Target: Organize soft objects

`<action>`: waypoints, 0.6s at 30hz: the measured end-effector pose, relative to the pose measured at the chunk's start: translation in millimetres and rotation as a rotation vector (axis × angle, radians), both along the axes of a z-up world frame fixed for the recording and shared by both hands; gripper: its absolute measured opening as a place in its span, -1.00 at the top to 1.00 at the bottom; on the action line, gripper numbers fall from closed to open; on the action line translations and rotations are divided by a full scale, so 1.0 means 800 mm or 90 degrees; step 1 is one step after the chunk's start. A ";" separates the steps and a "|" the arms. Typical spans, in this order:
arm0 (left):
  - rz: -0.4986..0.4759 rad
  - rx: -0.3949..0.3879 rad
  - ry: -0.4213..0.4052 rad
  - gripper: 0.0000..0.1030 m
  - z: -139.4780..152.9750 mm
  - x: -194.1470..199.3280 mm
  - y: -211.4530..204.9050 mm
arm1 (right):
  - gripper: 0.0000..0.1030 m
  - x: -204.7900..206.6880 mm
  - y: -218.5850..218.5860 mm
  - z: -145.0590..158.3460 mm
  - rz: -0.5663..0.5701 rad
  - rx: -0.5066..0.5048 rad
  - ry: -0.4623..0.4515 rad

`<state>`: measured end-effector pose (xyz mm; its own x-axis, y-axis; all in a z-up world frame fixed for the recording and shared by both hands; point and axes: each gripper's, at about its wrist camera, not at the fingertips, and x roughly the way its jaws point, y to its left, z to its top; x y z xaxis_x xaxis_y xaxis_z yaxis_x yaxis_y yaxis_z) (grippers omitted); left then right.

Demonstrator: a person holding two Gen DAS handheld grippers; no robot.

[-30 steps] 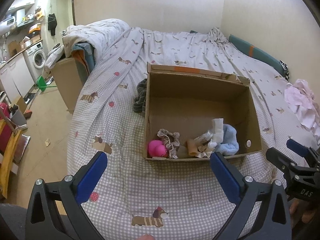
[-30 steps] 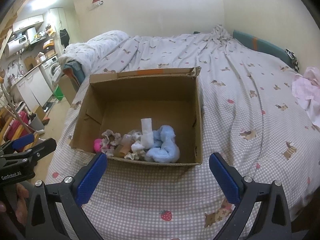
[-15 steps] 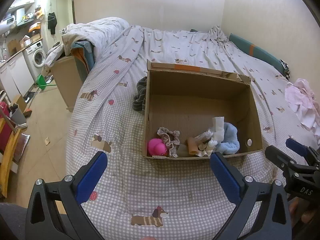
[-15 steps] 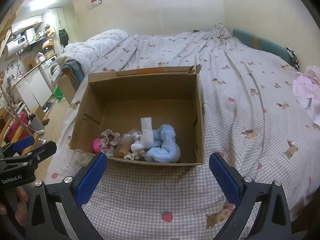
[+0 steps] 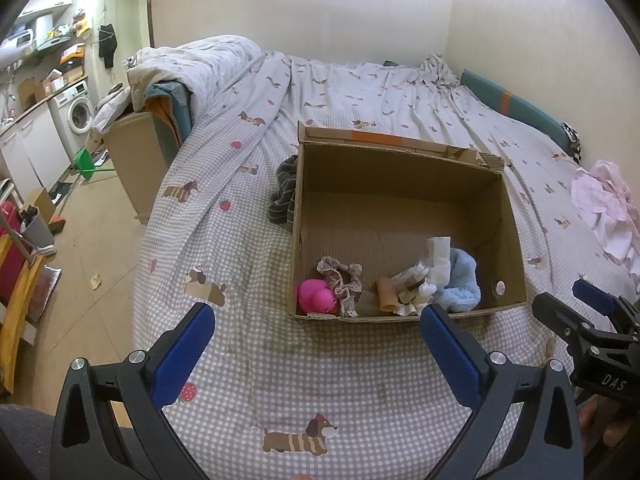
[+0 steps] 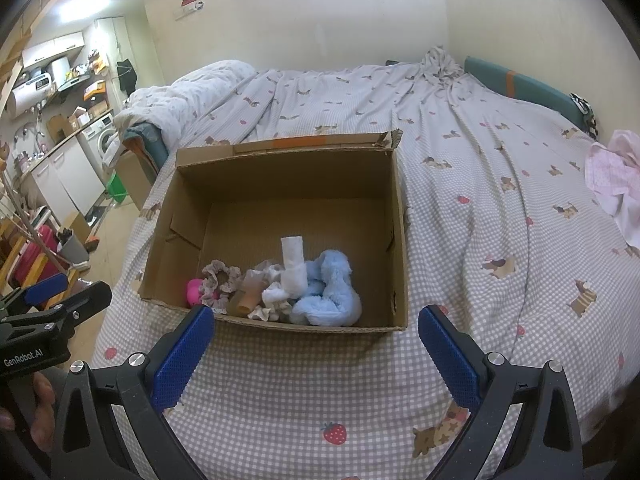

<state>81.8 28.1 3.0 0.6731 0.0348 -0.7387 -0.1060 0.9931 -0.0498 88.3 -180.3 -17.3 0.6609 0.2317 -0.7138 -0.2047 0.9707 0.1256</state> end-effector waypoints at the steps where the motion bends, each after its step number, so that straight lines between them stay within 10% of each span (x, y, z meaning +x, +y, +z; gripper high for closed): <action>1: -0.001 0.000 0.000 -0.99 0.000 0.000 0.000 | -1.00 0.000 0.000 0.000 0.000 0.000 0.000; 18: 0.013 0.005 -0.001 -0.99 0.000 0.000 0.006 | -1.00 0.000 -0.008 0.003 -0.013 0.004 -0.001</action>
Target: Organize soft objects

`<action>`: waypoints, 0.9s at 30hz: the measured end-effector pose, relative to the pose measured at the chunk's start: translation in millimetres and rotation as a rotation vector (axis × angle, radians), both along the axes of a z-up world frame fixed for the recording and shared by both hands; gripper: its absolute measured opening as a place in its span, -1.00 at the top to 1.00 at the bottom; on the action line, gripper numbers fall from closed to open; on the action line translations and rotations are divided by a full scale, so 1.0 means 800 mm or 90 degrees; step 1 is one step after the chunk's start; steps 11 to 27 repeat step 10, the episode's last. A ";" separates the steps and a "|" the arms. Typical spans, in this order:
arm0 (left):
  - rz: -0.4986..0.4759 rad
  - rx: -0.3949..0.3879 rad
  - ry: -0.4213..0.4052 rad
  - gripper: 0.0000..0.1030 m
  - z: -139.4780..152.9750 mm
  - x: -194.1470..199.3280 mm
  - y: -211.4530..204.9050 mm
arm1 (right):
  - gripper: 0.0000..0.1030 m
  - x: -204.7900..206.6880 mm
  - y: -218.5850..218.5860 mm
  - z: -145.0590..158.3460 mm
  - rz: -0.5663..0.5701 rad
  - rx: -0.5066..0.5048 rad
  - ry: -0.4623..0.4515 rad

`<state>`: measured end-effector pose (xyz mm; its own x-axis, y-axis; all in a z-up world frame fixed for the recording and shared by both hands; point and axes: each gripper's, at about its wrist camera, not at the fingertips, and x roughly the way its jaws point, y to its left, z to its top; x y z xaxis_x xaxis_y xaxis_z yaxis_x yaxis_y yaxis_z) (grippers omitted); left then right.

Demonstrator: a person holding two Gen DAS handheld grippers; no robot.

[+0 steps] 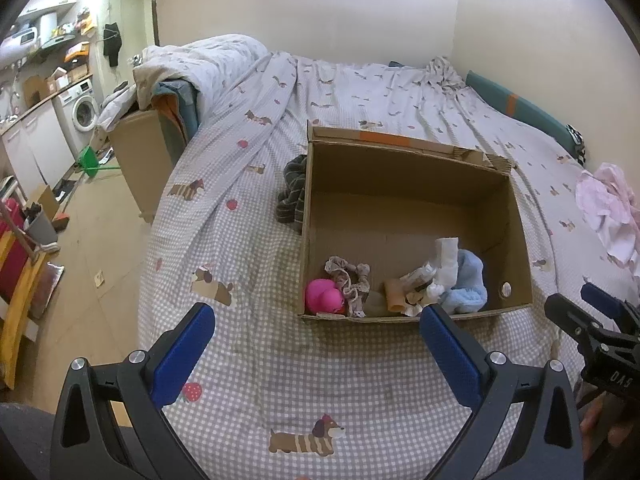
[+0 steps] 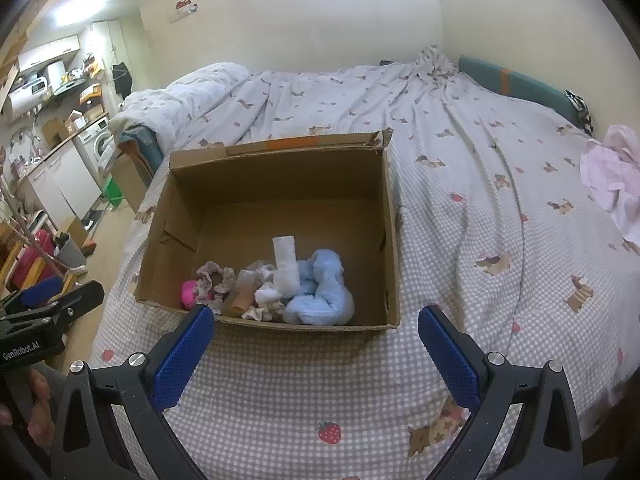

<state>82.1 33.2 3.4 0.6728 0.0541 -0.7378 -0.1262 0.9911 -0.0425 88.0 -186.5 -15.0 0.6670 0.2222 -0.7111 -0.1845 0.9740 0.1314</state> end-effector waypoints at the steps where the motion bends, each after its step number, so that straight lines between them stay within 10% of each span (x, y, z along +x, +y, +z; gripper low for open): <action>1: -0.003 0.001 0.000 -0.99 0.000 0.000 -0.001 | -1.00 -0.002 0.000 0.000 0.000 0.000 -0.001; 27: -0.011 -0.003 -0.003 -0.99 0.000 -0.003 -0.006 | -1.00 -0.004 0.002 0.003 0.001 0.005 -0.008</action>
